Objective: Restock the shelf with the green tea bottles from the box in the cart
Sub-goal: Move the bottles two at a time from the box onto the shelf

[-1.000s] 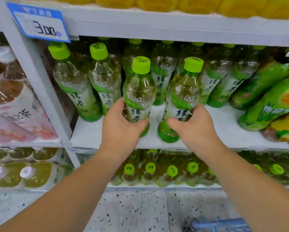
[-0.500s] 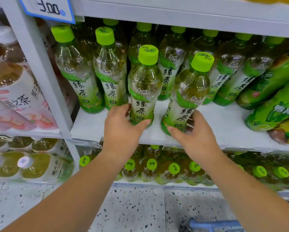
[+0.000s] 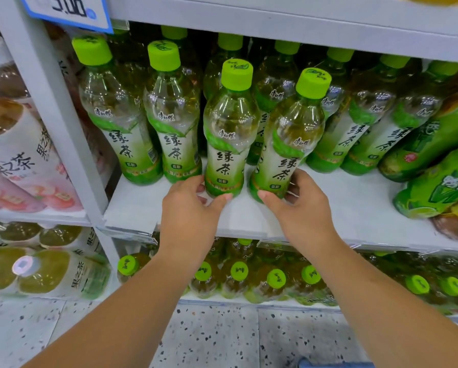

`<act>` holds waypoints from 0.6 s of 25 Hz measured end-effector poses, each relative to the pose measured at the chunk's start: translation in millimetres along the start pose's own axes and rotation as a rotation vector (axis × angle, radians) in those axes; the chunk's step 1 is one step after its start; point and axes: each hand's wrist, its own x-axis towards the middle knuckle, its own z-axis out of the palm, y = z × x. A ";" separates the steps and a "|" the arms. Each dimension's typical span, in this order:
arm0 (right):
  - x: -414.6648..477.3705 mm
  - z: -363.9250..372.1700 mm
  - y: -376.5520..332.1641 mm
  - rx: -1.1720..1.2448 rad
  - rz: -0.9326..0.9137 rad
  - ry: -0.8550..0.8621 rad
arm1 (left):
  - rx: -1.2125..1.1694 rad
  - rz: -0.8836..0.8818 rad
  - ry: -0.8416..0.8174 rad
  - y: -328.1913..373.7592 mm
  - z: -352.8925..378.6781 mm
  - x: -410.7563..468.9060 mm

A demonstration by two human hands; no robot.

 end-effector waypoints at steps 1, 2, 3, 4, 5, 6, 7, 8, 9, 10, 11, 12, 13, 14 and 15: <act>2.7 2.5 0.9 0.009 0.002 0.006 | -0.003 -0.013 0.010 1.4 0.5 1.2; 5.1 4.8 1.9 0.013 0.003 0.013 | -0.007 -0.029 0.017 2.6 0.7 1.8; 6.8 6.8 2.6 0.016 0.003 0.019 | -0.014 -0.043 0.024 3.3 0.9 2.0; 8.2 8.6 3.5 0.020 0.001 0.027 | -0.028 -0.057 0.028 3.9 1.4 2.7; 9.3 10.3 3.9 0.025 0.000 0.033 | -0.044 -0.072 0.033 4.5 1.9 3.6; 10.1 12.6 5.0 0.032 0.000 0.038 | -0.053 -0.086 0.035 5.0 2.0 4.8; 11.1 14.9 5.3 0.040 0.000 0.039 | -0.052 -0.095 0.035 5.6 1.9 6.4; 11.5 17.0 5.9 0.045 0.002 0.040 | -0.043 -0.098 0.030 5.5 1.8 7.8; 11.8 18.7 6.3 0.048 0.003 0.042 | -0.036 -0.094 0.026 4.6 2.0 9.4; 12.2 20.0 6.8 0.049 0.001 0.046 | -0.033 -0.086 0.025 3.7 2.0 9.9; 12.3 21.0 6.7 0.050 -0.001 0.052 | -0.037 -0.079 0.028 3.5 1.6 9.8; 12.7 21.6 7.4 0.048 -0.007 0.063 | -0.040 -0.070 0.031 3.2 1.9 9.6; 12.8 21.9 7.9 0.042 -0.016 0.073 | -0.036 -0.056 0.039 2.2 2.4 9.1; 12.8 22.4 8.6 0.032 -0.026 0.085 | -0.027 -0.038 0.049 1.3 2.9 8.9; 12.5 22.9 8.7 0.022 -0.036 0.095 | -0.019 -0.022 0.060 0.0 3.0 8.6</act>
